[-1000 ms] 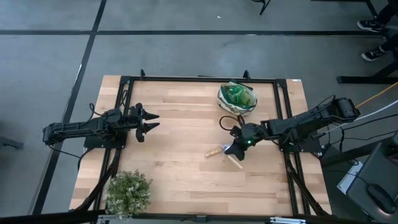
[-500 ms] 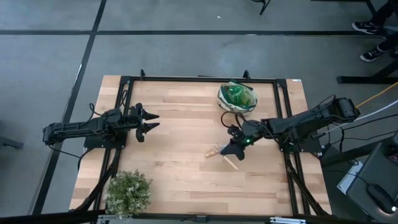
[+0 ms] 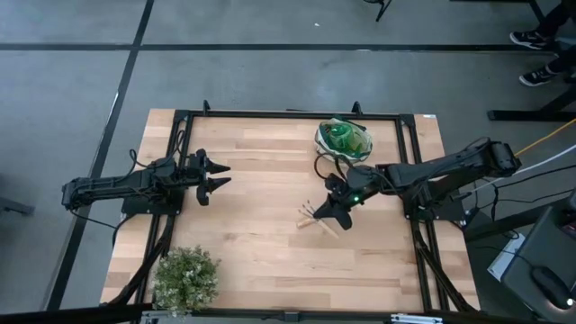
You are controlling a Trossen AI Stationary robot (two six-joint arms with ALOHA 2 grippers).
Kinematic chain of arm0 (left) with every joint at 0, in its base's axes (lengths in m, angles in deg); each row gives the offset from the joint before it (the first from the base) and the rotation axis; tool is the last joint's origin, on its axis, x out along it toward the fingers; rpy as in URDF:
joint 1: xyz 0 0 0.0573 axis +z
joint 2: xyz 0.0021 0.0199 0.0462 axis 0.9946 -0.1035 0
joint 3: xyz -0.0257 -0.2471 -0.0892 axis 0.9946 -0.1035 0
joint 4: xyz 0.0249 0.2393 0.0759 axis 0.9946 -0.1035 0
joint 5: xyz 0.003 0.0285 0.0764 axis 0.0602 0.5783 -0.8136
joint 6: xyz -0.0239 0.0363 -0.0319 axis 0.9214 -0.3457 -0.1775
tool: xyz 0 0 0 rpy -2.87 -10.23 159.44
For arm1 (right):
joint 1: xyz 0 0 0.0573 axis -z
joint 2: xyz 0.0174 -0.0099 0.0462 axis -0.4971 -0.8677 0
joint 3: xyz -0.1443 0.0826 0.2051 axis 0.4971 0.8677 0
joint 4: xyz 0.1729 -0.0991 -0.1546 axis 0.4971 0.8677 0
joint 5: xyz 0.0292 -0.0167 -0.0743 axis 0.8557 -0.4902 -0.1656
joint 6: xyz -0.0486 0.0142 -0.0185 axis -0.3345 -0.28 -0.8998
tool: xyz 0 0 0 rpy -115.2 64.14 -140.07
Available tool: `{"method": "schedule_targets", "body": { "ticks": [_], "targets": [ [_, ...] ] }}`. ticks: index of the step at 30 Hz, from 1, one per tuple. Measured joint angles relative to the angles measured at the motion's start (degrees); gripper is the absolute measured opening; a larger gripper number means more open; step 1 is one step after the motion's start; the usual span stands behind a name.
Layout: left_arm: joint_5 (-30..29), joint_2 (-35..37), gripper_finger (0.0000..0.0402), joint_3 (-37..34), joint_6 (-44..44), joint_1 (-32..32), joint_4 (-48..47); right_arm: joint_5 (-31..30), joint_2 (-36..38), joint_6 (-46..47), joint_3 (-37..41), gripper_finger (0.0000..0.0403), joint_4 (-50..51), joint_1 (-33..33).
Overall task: Pick & Place Garden tools in Gardening bag
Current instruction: Put the mini rake into the white bag
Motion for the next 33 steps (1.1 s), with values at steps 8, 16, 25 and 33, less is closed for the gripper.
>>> {"method": "schedule_targets", "body": {
  "ticks": [8, 16, 25, 33],
  "targets": [
    [0.0, 0.0, 0.0191, 0.0, 0.0, 0.0, 0.0, -3.0, 0.0, -2.9, -5.5, 0.0001, 1.2, 2.6],
    [0.0, 0.0, 0.019, 0.0, 0.0, 0.0, 0.0, -7.1, 0.0, -3.1, -9.9, 0.0001, 1.5, 7.5],
    [0.0, 0.0, 0.0189, 0.0, 0.0, 0.0, 0.0, -12.6, 0.0, -2.7, -16.1, 0.0001, 6.9, 13.5],
    [0.0, 0.0, 0.019, 0.0, 0.0, 0.0, 0.0, -18.0, 0.0, -4.3, -20.9, 0.0001, 16.4, 17.2]
  ]
}}
